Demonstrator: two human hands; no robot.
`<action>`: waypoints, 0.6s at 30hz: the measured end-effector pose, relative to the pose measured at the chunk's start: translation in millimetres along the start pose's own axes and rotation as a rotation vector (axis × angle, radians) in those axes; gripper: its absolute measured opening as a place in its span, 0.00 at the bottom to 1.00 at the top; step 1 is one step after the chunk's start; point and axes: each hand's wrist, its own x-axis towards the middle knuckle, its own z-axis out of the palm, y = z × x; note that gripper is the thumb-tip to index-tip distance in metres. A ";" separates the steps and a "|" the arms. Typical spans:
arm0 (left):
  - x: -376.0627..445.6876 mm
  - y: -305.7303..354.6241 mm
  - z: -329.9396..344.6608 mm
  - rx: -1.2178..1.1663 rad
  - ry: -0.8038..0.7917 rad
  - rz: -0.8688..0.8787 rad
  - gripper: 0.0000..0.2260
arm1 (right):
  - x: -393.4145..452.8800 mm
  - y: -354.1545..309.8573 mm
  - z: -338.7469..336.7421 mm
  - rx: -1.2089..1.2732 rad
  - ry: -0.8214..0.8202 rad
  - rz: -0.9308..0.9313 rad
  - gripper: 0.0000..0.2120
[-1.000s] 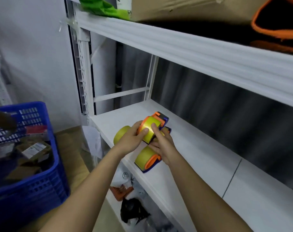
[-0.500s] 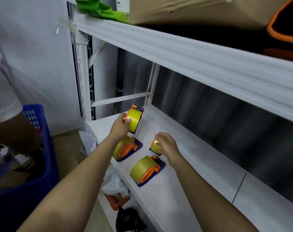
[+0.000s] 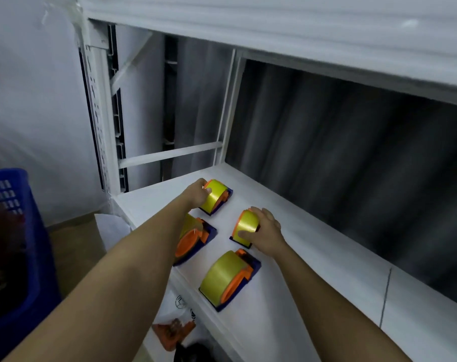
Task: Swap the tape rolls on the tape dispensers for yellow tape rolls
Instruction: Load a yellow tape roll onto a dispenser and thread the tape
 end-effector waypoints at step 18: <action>-41.8 -16.3 -29.4 0.390 -0.349 -0.097 0.41 | 13.1 -18.4 21.4 -0.167 0.063 0.061 0.40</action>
